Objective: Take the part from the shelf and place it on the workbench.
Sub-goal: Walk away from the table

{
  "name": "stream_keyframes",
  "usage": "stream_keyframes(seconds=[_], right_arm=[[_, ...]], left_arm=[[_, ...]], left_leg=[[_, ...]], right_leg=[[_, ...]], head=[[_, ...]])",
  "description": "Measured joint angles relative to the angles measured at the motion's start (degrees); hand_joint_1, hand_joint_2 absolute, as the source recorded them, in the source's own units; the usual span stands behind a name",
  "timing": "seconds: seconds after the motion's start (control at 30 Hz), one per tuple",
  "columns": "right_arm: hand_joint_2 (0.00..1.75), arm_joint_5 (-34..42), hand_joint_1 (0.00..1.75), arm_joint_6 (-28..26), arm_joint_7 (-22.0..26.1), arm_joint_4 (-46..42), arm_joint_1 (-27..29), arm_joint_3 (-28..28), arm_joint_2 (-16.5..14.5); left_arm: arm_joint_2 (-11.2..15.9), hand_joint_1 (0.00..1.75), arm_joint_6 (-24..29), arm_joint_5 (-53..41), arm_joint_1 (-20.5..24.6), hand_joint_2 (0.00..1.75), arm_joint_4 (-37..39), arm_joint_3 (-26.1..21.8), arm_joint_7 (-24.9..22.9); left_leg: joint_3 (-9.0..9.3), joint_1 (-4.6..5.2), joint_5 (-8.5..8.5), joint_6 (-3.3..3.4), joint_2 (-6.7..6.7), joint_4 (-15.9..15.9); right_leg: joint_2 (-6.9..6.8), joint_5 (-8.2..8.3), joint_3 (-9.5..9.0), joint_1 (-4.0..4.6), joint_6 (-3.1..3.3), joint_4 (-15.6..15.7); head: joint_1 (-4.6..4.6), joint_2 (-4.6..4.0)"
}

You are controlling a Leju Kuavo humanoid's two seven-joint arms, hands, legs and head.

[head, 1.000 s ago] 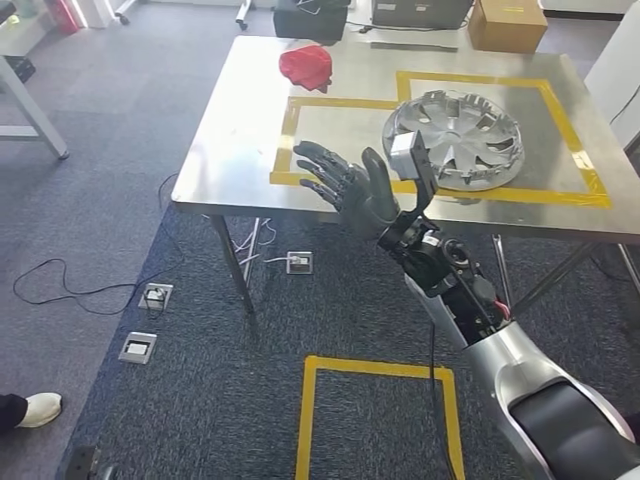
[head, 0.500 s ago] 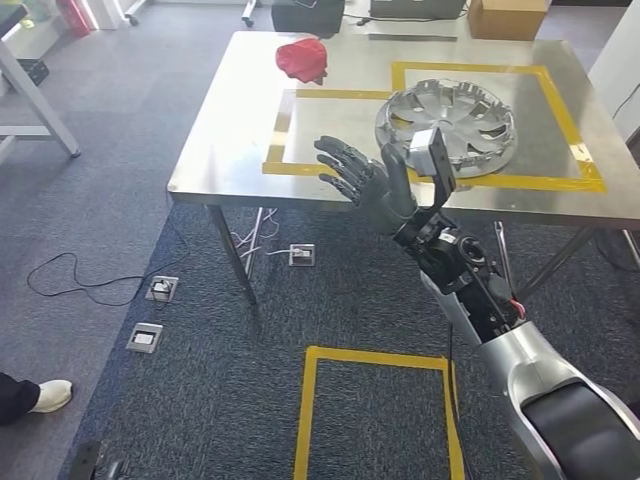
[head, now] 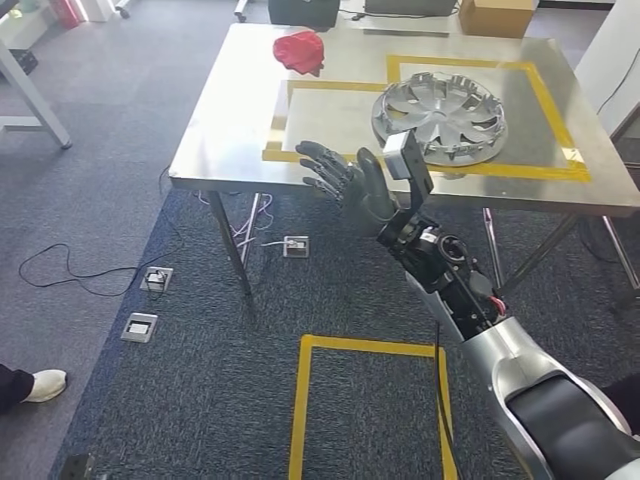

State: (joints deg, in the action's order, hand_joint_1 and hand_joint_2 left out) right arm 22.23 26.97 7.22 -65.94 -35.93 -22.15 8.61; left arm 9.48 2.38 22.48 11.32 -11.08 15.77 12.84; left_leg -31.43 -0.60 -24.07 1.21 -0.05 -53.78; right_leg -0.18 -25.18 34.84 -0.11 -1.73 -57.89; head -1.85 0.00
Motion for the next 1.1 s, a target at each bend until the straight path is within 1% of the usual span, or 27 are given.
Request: stream_keyframes(seconds=[0.07, 0.1, 0.13, 0.17, 0.2, 0.27, 0.3, 0.33, 0.37, 0.43, 0.47, 0.5, 0.57, 0.6, 0.63, 0.67, 0.7, 0.77, 0.8, 0.83, 0.87, 0.93, 0.97, 1.0, 1.03, 1.07, 1.1], right_arm=[[0.00, 0.1, 0.00, 0.1, -0.2, 0.1, 0.0, 0.0, 0.0], [0.00, 0.2, 0.00, 0.1, -0.4, 0.2, 0.0, 0.0, 0.0], [0.00, 0.3, 0.00, 0.2, -0.6, 0.3, 0.0, 0.0, 0.0], [0.00, 0.5, 0.00, 0.3, -0.7, 0.4, 0.1, 0.0, 0.0], [0.00, 0.6, 0.00, 0.4, -0.8, 0.5, 0.1, 0.1, 0.0], [0.00, 1.0, 0.00, 0.4, -1.0, 0.5, 0.1, 0.1, 0.0], [0.00, 1.1, 0.00, 0.4, -1.0, 0.5, 0.1, 0.1, 0.0], [0.00, 1.2, 0.00, 0.4, -1.0, 0.5, 0.1, 0.2, 0.0], [0.00, 1.3, 0.00, 0.3, -1.0, 0.5, 0.2, 0.2, 0.0], [0.00, 1.2, 0.00, 0.2, -1.0, 0.6, 0.3, 0.2, 0.0], [0.00, 1.2, 0.00, 0.1, -1.0, 0.5, 0.3, 0.3, 0.0], [0.00, 1.1, 0.00, 0.0, -1.0, 0.5, 0.2, 0.3, 0.0], [0.00, 0.9, 0.00, -0.2, -1.2, 0.5, 0.3, 0.5, 0.0], [0.00, 0.9, 0.00, -0.3, -1.4, 0.5, 0.3, 0.5, 0.0], [0.00, 0.9, 0.00, -0.3, -1.7, 0.5, 0.4, 0.5, 0.0], [0.00, 1.0, 0.00, -0.3, -2.0, 0.5, 0.5, 0.5, 0.0], [0.00, 1.2, 0.00, -0.3, -2.2, 0.5, 0.6, 0.5, 0.0], [0.00, 1.4, 0.00, -0.3, -2.6, 0.4, 0.6, 0.7, 0.0], [0.00, 1.5, 0.00, -0.3, -2.7, 0.3, 0.5, 0.8, 0.0], [0.00, 1.6, 0.00, -0.4, -2.8, 0.3, 0.5, 0.9, 0.0], [0.00, 1.7, 0.00, -0.5, -2.9, 0.3, 0.6, 1.1, 0.0], [0.00, 2.1, 0.00, -0.9, -3.1, 0.0, 0.9, 1.4, 0.0], [0.00, 2.3, 0.00, -1.0, -3.3, -0.2, 1.1, 1.6, 0.1], [0.00, 2.6, 0.00, -1.2, -3.4, -0.5, 1.2, 1.7, 0.1], [0.00, 2.9, 0.00, -1.3, -3.6, -0.7, 1.3, 1.9, 0.1], [0.00, 3.2, 0.00, -1.3, -3.8, -0.9, 1.5, 2.0, 0.1], [0.00, 3.5, 0.00, -1.3, -3.9, -1.0, 1.8, 2.2, 0.1]], left_arm=[[0.0, 0.00, 0.0, 0.0, 0.0, 0.00, 0.0, 0.0, 0.0], [-0.1, 0.00, 0.0, 0.0, -0.1, 0.00, 0.0, 0.0, 0.0], [-0.1, 0.00, 0.0, 0.0, -0.2, 0.00, 0.0, 0.0, 0.0], [-0.1, 0.00, 0.0, 0.0, -0.3, 0.00, 0.0, 0.0, 0.0], [-0.1, 0.00, 0.0, 0.1, -0.4, 0.00, 0.0, 0.0, 0.0], [-0.1, 0.00, 0.0, 0.1, -0.5, 0.00, 0.0, 0.0, 0.1], [-0.2, 0.00, 0.0, 0.1, -0.5, 0.00, 0.0, 0.0, 0.2], [-0.2, 0.00, 0.0, 0.1, -0.5, 0.00, 0.0, 0.0, 0.3], [-0.2, 0.00, 0.0, 0.1, -0.5, 0.00, 0.0, 0.0, 0.3], [-0.2, 0.00, 0.0, 0.1, -0.6, 0.00, 0.0, 0.0, 0.4], [-0.2, 0.00, 0.0, 0.1, -0.7, 0.00, 0.0, 0.0, 0.4], [-0.2, 0.00, 0.0, 0.1, -0.7, 0.00, 0.0, 0.0, 0.4], [-0.2, 0.00, 0.0, 0.1, -0.7, 0.00, 0.0, 0.0, 0.4], [-0.2, 0.00, 0.0, 0.1, -0.7, 0.00, 0.0, 0.0, 0.5], [-0.2, 0.00, 0.0, 0.2, -0.7, 0.00, 0.0, 0.0, 0.5], [-0.2, 0.00, 0.0, 0.2, -0.7, 0.00, 0.0, 0.0, 0.5], [-0.2, 0.00, 0.0, 0.2, -0.7, 0.00, 0.0, 0.0, 0.5], [-0.1, 0.00, 0.0, 0.1, -0.6, 0.00, 0.0, 0.0, 0.5], [0.0, 0.00, 0.0, 0.1, -0.5, 0.00, 0.0, 0.0, 0.5], [0.1, 0.00, 0.0, 0.1, -0.4, 0.00, 0.0, 0.0, 0.5], [0.1, 0.00, 0.0, 0.1, -0.4, 0.00, 0.0, 0.0, 0.5], [0.1, 0.00, 0.0, 0.0, -0.4, 0.00, 0.0, 0.0, 0.5], [0.1, 0.00, 0.0, 0.0, -0.4, 0.00, 0.0, 0.0, 0.5], [0.1, 0.00, 0.0, 0.0, -0.4, 0.00, 0.0, 0.0, 0.5], [0.1, 0.00, 0.0, -0.1, -0.3, 0.00, 0.0, 0.0, 0.5], [0.0, 0.00, 0.0, -0.2, -0.3, 0.00, 0.0, 0.0, 0.5], [0.0, 0.00, 0.0, -0.2, -0.3, 0.00, 0.0, 0.0, 0.5]], left_leg=[[-0.60, -0.02, 0.51, 0.31, 0.02, 0.0], [-0.93, -0.02, 0.72, 0.34, 0.02, -0.1], [-1.27, -0.03, 0.93, 0.29, 0.01, -0.2], [-1.58, -0.08, 1.10, 0.19, 0.00, -0.3], [-1.82, -0.15, 1.23, 0.08, -0.01, -0.5], [-2.20, -0.16, 1.41, -0.32, -0.05, -0.9], [-2.46, -0.11, 1.57, -0.63, -0.08, -1.1], [-2.73, -0.04, 1.77, -1.00, -0.10, -1.2], [-2.99, 0.04, 2.06, -1.42, -0.12, -1.3], [-3.38, -0.03, 2.19, -2.08, -0.14, -1.5], [-3.94, -0.09, 1.17, -2.36, -0.13, -2.6], [-4.96, -0.17, -0.61, -2.58, -0.13, -4.9], [-8.15, -0.27, -5.49, -2.95, -0.12, -12.8], [-9.54, -0.27, -7.15, -3.03, -0.13, -16.6], [-10.10, -0.27, -7.84, -3.03, -0.13, -18.8], [-9.47, -0.27, -7.41, -2.91, -0.13, -18.6], [-7.56, -0.24, -6.03, -2.68, -0.13, -15.9], [-2.21, -0.02, -2.90, -1.90, -0.12, -7.1], [-0.37, 0.14, -2.03, -1.51, -0.12, -3.7], [0.52, 0.32, -1.69, -1.17, -0.14, -1.8], [0.62, 0.50, -1.70, -0.89, -0.16, -1.2], [0.32, 0.42, -1.09, -0.35, -0.04, -0.9], [0.23, 0.29, -0.68, -0.05, 0.05, -0.6], [0.07, 0.12, -0.27, 0.23, 0.17, -0.3], [-0.17, 0.03, 0.07, 0.44, 0.29, -0.2], [-0.51, 0.05, 0.37, 0.61, 0.28, -0.2], [-0.89, 0.05, 0.63, 0.67, 0.30, -0.2]], right_leg=[[0.03, -5.05, 2.50, -0.20, -0.48, -7.8], [0.03, -6.76, 3.42, -0.31, -0.68, -11.3], [0.02, -7.38, 3.52, -0.42, -0.84, -13.1], [0.01, -6.84, 2.52, -0.53, -0.95, -12.4], [0.01, -5.35, 0.47, -0.64, -1.01, -9.5], [0.14, -2.43, -4.41, -0.73, -0.98, -1.1], [0.27, -1.69, -5.91, -0.67, -0.85, 1.8], [0.40, -1.50, -6.48, -0.56, -0.64, 3.2], [0.51, -1.48, -6.37, -0.39, -0.38, 3.4], [0.48, -1.02, -5.92, -0.53, 0.40, 3.4], [0.41, -0.66, -5.68, -0.62, 0.92, 3.5], [0.31, -0.28, -5.37, -0.71, 1.45, 3.6], [0.20, 0.45, -4.48, -0.54, 2.16, 3.7], [0.18, 0.74, -4.03, -0.42, 2.28, 3.6], [0.17, 1.03, -3.63, -0.30, 2.32, 3.6], [0.17, 1.28, -3.31, -0.19, 2.32, 3.6], [0.18, 1.49, -3.07, -0.10, 2.28, 3.6], [0.18, 1.84, -2.76, 0.12, 2.07, 3.5], [0.17, 2.01, -2.58, 0.23, 1.86, 3.4], [0.15, 2.21, -2.38, 0.28, 1.60, 3.4], [0.13, 2.45, -2.18, 0.29, 1.27, 3.4], [0.16, 2.61, -1.89, 0.16, 0.62, 3.3], [0.19, 1.87, -1.56, 0.14, 0.31, 2.6], [0.23, 0.28, -0.84, 0.11, 0.00, 0.7], [0.25, -2.07, 0.32, 0.01, -0.28, -2.6], [0.25, -4.62, 1.74, -0.04, -0.55, -6.7], [0.25, -6.72, 3.02, -0.14, -0.78, -10.8]], head=[[-0.55, 0.00], [-0.75, 0.00], [-0.91, 0.00], [-1.05, 0.00], [-1.24, 0.00], [-1.68, 0.00], [-1.85, 0.00], [-1.89, 0.00], [-1.83, 0.00], [-1.54, 0.00], [-1.34, 0.00], [-1.03, 0.00], [-0.23, 0.00], [0.09, 0.00], [0.31, 0.00], [0.42, 0.00], [0.49, 0.00], [0.59, 0.00], [0.59, 0.00], [0.52, 0.00], [0.44, 0.00], [0.33, 0.00], [0.26, 0.00], [0.07, 0.00], [-0.17, 0.00], [-0.46, 0.00], [-0.68, 0.00]])
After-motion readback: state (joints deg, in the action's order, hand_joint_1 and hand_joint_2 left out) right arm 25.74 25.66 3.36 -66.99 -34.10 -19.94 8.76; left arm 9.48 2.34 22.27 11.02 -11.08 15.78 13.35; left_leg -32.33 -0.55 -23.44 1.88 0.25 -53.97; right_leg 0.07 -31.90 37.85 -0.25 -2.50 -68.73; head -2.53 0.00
